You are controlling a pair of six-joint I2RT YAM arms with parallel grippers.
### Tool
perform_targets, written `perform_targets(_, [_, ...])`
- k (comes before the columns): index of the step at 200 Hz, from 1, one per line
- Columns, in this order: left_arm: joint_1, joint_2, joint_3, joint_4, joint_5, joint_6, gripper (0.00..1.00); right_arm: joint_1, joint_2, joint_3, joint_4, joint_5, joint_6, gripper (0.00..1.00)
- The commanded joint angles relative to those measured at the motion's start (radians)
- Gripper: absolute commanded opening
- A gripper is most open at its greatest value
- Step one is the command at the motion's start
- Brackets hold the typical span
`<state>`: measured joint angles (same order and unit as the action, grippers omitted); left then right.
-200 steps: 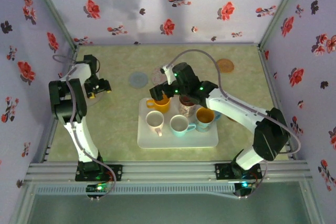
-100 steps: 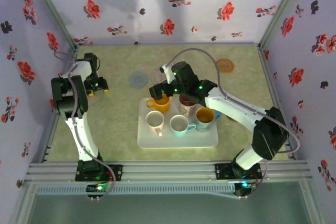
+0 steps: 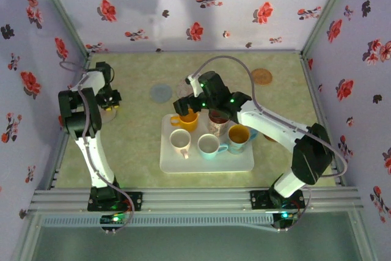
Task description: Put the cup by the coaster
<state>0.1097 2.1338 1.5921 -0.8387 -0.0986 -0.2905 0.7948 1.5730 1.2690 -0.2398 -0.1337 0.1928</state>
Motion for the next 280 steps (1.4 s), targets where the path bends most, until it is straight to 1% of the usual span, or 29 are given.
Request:
perform_targets(1, [-0.002, 0.025, -0.030, 0.046, 0.077, -0.027, 0.11, 0.007, 0.011, 0.033, -0.019, 0.019, -0.007, 0.99])
perform_targets(15, [-0.002, 0.023, -0.025, 0.046, 0.109, -0.023, 0.04, 0.006, 0.011, 0.035, -0.021, 0.022, -0.009, 0.99])
perform_targets(27, [-0.003, 0.021, -0.017, 0.048, 0.131, -0.023, 0.00, 0.007, 0.009, 0.035, -0.025, 0.025, -0.010, 0.99])
perform_targets(65, [-0.014, 0.032, 0.035, 0.034, 0.180, -0.024, 0.00, 0.006, 0.008, 0.035, -0.024, 0.025, -0.011, 0.99])
perform_targets(133, [-0.063, 0.072, 0.152, -0.009, 0.197, -0.026, 0.00, 0.006, 0.006, 0.030, -0.015, 0.026, -0.010, 0.99])
perform_targets(161, [-0.078, 0.110, 0.206, -0.029, 0.222, -0.029, 0.00, 0.006, 0.003, 0.027, -0.016, 0.026, -0.010, 0.99])
perform_targets(207, [-0.121, 0.140, 0.273, -0.037, 0.226, -0.027, 0.00, 0.007, -0.005, 0.012, -0.008, 0.036, -0.009, 0.99])
perform_targets(280, [-0.150, 0.213, 0.395, -0.073, 0.235, -0.031, 0.00, 0.007, 0.000, 0.012, -0.015, 0.043, -0.015, 0.99])
